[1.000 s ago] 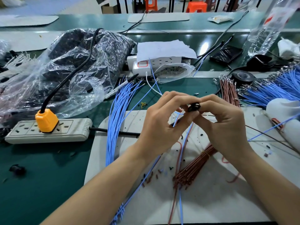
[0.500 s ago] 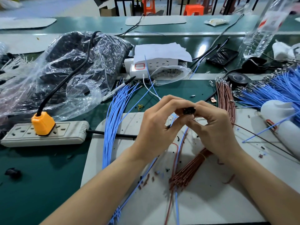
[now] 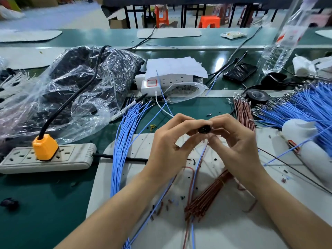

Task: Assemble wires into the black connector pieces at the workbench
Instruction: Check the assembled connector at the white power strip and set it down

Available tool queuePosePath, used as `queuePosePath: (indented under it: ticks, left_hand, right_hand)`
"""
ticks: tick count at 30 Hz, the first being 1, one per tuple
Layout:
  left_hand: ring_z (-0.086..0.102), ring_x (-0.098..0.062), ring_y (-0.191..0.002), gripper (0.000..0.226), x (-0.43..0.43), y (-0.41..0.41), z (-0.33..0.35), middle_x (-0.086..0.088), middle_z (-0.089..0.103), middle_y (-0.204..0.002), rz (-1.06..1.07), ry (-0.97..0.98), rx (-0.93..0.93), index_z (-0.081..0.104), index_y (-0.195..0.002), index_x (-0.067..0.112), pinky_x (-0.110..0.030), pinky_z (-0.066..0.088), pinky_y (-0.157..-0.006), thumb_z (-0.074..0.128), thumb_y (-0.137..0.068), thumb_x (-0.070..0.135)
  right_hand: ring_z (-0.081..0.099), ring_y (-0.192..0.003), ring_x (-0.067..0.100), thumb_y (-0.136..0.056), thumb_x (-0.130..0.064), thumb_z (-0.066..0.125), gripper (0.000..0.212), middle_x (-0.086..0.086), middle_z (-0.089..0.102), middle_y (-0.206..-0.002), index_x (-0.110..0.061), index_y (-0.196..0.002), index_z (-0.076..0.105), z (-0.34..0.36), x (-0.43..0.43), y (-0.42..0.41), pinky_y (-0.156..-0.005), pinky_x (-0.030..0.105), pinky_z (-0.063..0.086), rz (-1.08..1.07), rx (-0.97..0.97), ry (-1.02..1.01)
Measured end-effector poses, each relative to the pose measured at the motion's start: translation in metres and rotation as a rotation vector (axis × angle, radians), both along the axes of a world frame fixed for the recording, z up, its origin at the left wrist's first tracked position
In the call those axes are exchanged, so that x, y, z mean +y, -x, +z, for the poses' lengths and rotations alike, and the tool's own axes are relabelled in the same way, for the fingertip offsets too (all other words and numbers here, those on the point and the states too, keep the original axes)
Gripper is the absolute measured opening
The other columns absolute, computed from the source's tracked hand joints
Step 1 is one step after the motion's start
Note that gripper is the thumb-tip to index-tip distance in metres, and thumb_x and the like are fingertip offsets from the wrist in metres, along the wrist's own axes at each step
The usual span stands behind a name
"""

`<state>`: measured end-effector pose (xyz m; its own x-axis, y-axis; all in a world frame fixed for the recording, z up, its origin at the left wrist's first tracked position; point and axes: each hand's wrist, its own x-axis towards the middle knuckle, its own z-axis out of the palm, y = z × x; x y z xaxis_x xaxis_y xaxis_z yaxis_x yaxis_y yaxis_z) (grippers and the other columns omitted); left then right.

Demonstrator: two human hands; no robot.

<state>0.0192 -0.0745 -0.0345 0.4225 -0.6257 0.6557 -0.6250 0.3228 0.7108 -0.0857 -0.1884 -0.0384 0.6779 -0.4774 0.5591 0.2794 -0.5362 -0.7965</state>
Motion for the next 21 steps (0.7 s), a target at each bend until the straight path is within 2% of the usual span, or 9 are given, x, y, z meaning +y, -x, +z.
queuePosePath:
  ticks: [2,5,8,14,18,21]
  left_hand:
    - [0.059,-0.01,-0.082,0.027,-0.001,-0.001,0.0,-0.004,0.062,-0.091,0.016,-0.006,-0.003,0.066,-0.107,0.015,-0.023,0.049,-0.077,0.068,-0.082,0.004]
    - [0.059,-0.007,-0.082,0.028,-0.003,-0.002,-0.002,0.001,0.062,-0.092,0.039,-0.011,0.001,0.064,-0.104,0.018,-0.02,0.048,-0.077,0.067,-0.082,0.002]
    - [0.061,-0.007,-0.082,0.025,-0.003,-0.003,-0.003,0.005,0.064,-0.091,0.066,-0.024,0.013,0.064,-0.101,0.017,-0.019,0.048,-0.078,0.068,-0.081,0.003]
    - [0.062,-0.014,-0.08,0.009,0.001,-0.006,0.001,-0.004,0.064,-0.087,0.028,-0.043,-0.039,0.067,-0.091,0.003,-0.029,0.052,-0.075,0.067,-0.082,0.004]
    - [0.062,-0.015,-0.081,0.01,0.001,-0.009,0.002,-0.004,0.063,-0.086,0.048,-0.043,-0.03,0.067,-0.09,0.003,-0.036,0.053,-0.075,0.067,-0.08,0.0]
    - [0.061,-0.015,-0.081,0.011,0.002,-0.01,0.002,-0.004,0.063,-0.086,0.051,-0.057,-0.045,0.067,-0.091,0.003,-0.036,0.053,-0.075,0.068,-0.081,0.0]
  right_hand:
    - [0.063,-0.084,0.014,-0.083,-0.011,0.059,0.015,0.002,0.063,-0.088,-0.022,-0.092,0.063,0.004,0.001,0.002,-0.077,0.024,0.05,-0.017,-0.012,0.004]
    - [0.064,-0.08,0.012,-0.084,0.0,0.057,0.023,0.0,0.065,-0.084,-0.02,-0.09,0.065,0.006,0.005,0.001,-0.073,0.023,0.052,-0.119,-0.003,0.083]
    - [0.067,-0.077,0.01,-0.088,0.002,0.058,0.022,-0.002,0.069,-0.083,-0.018,-0.092,0.067,0.009,0.006,0.002,-0.071,0.02,0.053,-0.174,-0.01,0.038]
    - [0.068,-0.074,0.006,-0.091,-0.012,0.058,0.016,-0.006,0.069,-0.084,-0.027,-0.096,0.06,0.022,0.012,0.006,-0.072,0.012,0.05,-0.133,-0.118,-0.01]
    - [0.067,-0.071,0.004,-0.091,-0.016,0.06,0.014,-0.01,0.068,-0.082,-0.029,-0.092,0.062,0.026,0.013,0.008,-0.069,0.013,0.051,-0.092,-0.09,0.046]
    - [0.066,-0.067,0.003,-0.087,-0.011,0.061,0.015,-0.01,0.069,-0.08,-0.026,-0.09,0.064,0.028,0.013,0.008,-0.066,0.012,0.05,-0.064,-0.06,0.048]
